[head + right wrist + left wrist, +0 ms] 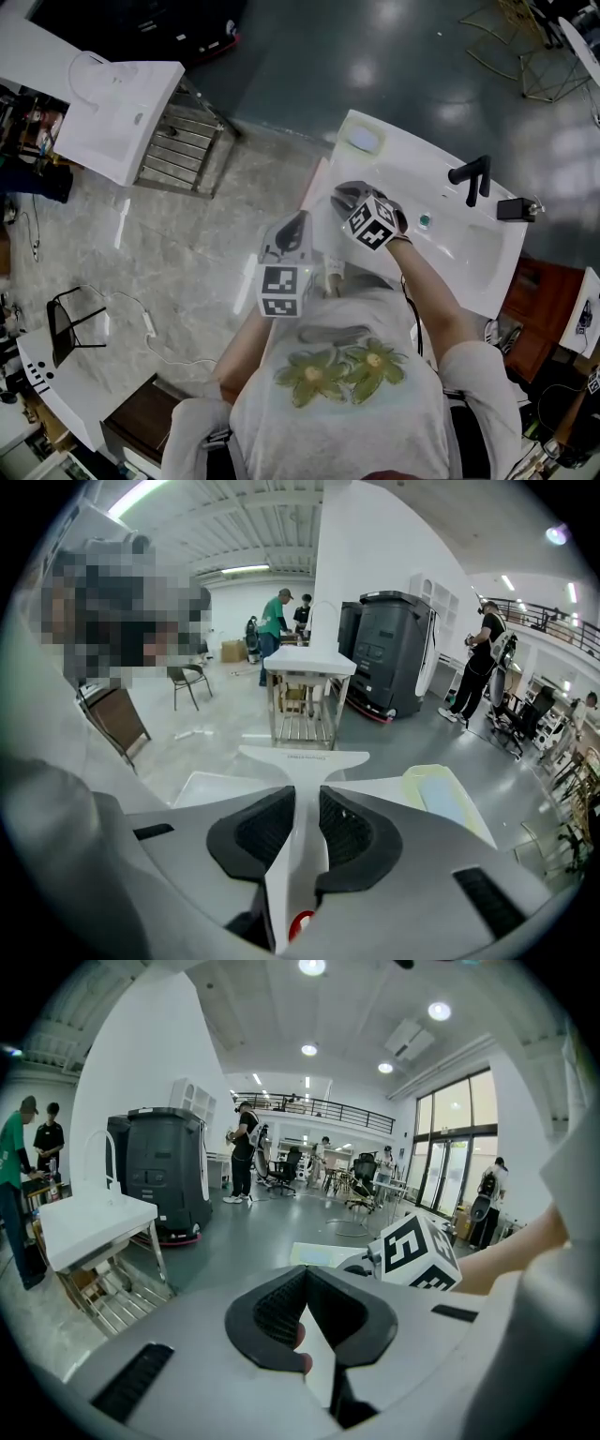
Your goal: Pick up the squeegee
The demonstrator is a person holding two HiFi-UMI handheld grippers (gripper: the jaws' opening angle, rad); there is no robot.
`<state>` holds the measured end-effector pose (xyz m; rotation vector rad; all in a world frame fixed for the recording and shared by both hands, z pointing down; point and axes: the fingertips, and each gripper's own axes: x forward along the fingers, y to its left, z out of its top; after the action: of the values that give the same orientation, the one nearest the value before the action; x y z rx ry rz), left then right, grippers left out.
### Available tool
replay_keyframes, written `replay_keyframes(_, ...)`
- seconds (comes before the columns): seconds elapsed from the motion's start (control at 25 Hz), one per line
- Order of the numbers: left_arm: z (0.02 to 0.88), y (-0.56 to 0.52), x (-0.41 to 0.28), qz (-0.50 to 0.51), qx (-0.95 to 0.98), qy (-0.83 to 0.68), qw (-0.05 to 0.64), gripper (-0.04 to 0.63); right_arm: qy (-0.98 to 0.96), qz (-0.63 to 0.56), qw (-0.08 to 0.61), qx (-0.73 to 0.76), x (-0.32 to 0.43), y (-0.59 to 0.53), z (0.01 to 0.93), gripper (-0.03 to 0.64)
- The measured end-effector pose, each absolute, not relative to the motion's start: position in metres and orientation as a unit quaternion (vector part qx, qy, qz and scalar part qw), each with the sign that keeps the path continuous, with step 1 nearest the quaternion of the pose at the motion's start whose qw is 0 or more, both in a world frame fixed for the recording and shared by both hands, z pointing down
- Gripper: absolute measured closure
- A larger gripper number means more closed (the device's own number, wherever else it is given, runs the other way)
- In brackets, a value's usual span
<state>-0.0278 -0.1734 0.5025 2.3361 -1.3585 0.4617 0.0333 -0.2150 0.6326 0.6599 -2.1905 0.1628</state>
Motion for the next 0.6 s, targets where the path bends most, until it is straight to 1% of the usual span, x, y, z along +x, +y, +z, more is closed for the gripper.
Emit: replay_keyframes(0.6, 0.490, -0.170, -0.022, 0.162, 0.853, -0.460, 0.189, 0.584, -0.863, 0.066, 0.397, 0.305, 0.037, -0.201, 0.604, 0.528)
